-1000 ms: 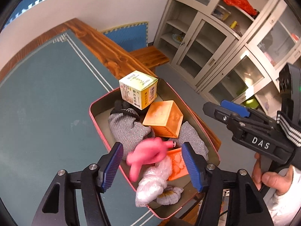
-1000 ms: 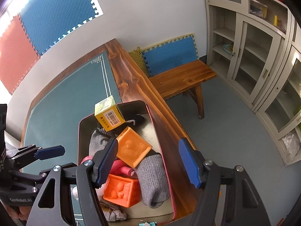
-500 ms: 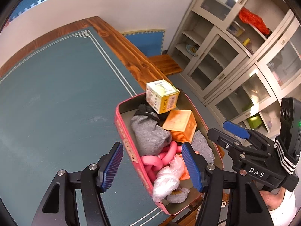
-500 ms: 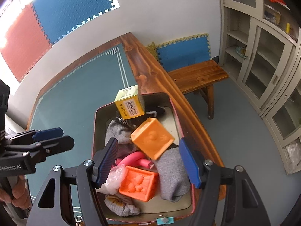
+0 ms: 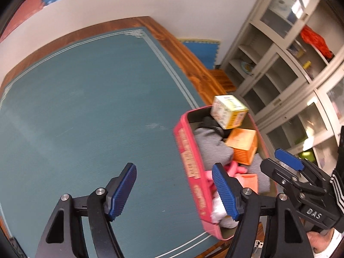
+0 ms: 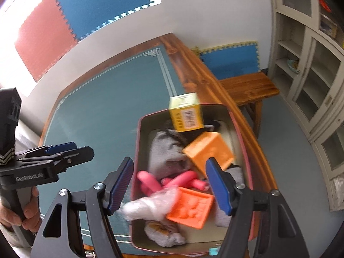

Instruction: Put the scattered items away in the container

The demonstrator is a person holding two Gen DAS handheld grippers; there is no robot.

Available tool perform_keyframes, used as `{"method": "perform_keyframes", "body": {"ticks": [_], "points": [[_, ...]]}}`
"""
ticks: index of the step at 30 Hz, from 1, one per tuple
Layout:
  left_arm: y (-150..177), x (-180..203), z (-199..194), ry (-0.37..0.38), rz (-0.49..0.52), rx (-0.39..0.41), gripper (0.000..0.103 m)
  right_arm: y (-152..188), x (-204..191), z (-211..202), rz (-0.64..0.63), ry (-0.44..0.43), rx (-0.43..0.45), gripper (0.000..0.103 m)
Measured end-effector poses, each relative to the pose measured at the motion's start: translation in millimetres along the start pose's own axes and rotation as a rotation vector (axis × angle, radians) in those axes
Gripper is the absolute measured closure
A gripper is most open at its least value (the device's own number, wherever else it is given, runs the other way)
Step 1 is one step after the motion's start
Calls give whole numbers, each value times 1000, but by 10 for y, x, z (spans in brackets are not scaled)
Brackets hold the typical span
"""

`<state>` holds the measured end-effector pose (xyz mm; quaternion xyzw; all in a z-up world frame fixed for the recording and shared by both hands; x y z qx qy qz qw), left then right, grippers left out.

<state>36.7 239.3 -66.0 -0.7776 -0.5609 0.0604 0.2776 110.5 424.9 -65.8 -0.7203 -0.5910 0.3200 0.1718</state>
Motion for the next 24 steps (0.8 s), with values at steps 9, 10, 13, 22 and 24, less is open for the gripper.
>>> {"method": "perform_keyframes", "body": {"ticks": [9, 10, 13, 22, 24], "points": [[3, -329, -132, -9, -16, 22, 29, 34, -270, 49, -15, 6, -2, 26], [-4, -342, -142, -5, -8, 21, 29, 51, -277, 45, -6, 17, -3, 26], [-25, -374, -167, -9, 33, 10, 29, 130, -290, 30, 37, 45, -16, 25], [-11, -184, -84, -8, 211, -54, 28, 371, -282, -119, 146, 170, -43, 23], [10, -116, -56, 11, 243, -66, 27, 428, -249, -171, 176, 202, -44, 23]]}}
Point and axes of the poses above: each gripper's, at about its wrist camera, not at the fingertips, and z roughly the way its jaws point, x to its right, y to its underside, the point moved 2 cm from there along z, roughly the way its jaws point, and after that the axes turned 6 degrees about x, right-handed, at the moved point
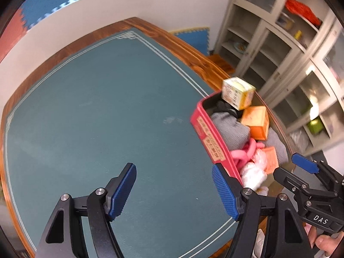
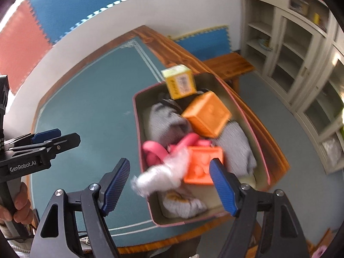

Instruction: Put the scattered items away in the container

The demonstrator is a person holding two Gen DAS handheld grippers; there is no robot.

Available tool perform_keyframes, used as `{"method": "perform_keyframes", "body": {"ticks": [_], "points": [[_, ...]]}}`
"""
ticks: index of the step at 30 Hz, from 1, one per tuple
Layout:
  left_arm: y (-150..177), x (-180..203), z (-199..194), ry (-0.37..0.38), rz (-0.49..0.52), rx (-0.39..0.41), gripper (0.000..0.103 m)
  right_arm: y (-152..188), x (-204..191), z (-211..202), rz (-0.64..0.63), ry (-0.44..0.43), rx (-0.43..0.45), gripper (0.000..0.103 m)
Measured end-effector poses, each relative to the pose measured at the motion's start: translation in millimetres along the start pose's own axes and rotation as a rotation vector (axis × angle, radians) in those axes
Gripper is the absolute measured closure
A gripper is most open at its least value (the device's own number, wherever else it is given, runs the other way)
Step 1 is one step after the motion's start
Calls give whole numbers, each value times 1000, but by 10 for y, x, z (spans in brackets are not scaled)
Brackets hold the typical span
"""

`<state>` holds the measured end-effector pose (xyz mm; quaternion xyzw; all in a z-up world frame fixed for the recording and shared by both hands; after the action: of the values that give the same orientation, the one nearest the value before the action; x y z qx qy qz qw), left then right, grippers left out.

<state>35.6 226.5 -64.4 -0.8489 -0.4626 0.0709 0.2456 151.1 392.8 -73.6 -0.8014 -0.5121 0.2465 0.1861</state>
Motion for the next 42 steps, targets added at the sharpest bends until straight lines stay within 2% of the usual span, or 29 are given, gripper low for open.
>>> {"method": "perform_keyframes", "body": {"ticks": [1, 3, 9, 15, 23, 27, 34, 42], "points": [[2, 44, 13, 11, 16, -6, 21, 26, 26, -22, 15, 16, 0, 23], [5, 145, 32, 25, 53, -13, 18, 86, 76, -87, 43, 46, 3, 23], [20, 408, 7, 2, 152, -6, 18, 231, 240, -263, 113, 118, 17, 23], [53, 531, -48, -5, 185, -14, 18, 369, 318, -393, 145, 145, 19, 23], [91, 642, -147, 6, 183, -8, 17, 398, 328, -490, 118, 131, 25, 23], [96, 698, -196, 19, 169, 2, 7, 377, 337, -530, 89, 124, 31, 23], [82, 856, -234, 47, 149, 6, 7, 349, 427, -571, 57, 112, 37, 23], [52, 1078, -202, 28, 153, 4, 7, 292, 646, -595, 50, 96, 44, 23]]}}
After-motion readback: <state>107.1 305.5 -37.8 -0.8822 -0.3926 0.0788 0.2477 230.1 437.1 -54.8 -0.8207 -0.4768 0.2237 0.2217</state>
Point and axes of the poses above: each gripper's, at about its wrist camera, not at the fingertips, and z roughly the way its jaws point, x to its right, y to its underside, the point moved 2 cm from there along z, roughly the way its jaws point, and after that the axes turned 6 degrees about x, right-handed, at the moved point
